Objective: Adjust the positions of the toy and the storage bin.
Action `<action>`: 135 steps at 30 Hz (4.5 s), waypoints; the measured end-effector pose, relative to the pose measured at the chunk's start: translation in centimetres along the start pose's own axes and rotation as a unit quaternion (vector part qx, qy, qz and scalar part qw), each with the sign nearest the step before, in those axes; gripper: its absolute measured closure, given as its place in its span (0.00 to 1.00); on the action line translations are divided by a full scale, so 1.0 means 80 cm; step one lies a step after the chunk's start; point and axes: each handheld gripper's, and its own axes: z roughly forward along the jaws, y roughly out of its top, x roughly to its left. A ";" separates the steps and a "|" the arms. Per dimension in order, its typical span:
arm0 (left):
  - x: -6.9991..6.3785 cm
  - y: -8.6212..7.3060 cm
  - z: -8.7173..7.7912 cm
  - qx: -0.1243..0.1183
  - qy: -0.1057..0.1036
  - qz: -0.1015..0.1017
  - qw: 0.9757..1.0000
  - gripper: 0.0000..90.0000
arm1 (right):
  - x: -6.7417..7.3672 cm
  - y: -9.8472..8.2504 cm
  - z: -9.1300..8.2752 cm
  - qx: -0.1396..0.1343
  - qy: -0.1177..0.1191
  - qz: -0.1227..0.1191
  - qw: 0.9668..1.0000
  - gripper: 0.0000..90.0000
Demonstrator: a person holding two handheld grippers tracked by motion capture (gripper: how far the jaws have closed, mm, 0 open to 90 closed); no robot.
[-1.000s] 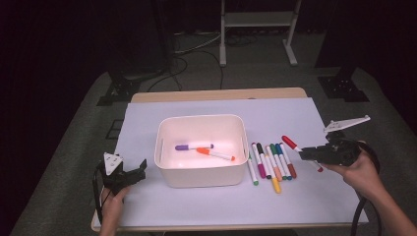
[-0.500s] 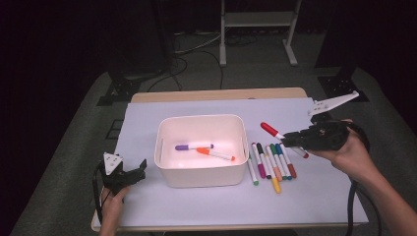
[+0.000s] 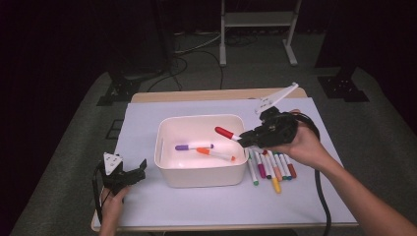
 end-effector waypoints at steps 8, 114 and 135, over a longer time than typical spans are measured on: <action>0.000 0.000 0.000 0.001 -0.003 0.002 1.000 0.00 | 0.006 0.024 0.043 0.012 0.033 -0.028 0.999 0.84; 0.000 0.000 0.000 -0.001 -0.001 0.004 1.000 0.00 | -0.108 -0.159 -0.005 0.016 -0.069 0.101 0.992 0.58; -0.001 0.000 0.000 0.000 -0.001 0.005 1.000 0.00 | -0.156 -0.247 0.034 0.052 -0.153 0.181 0.970 0.63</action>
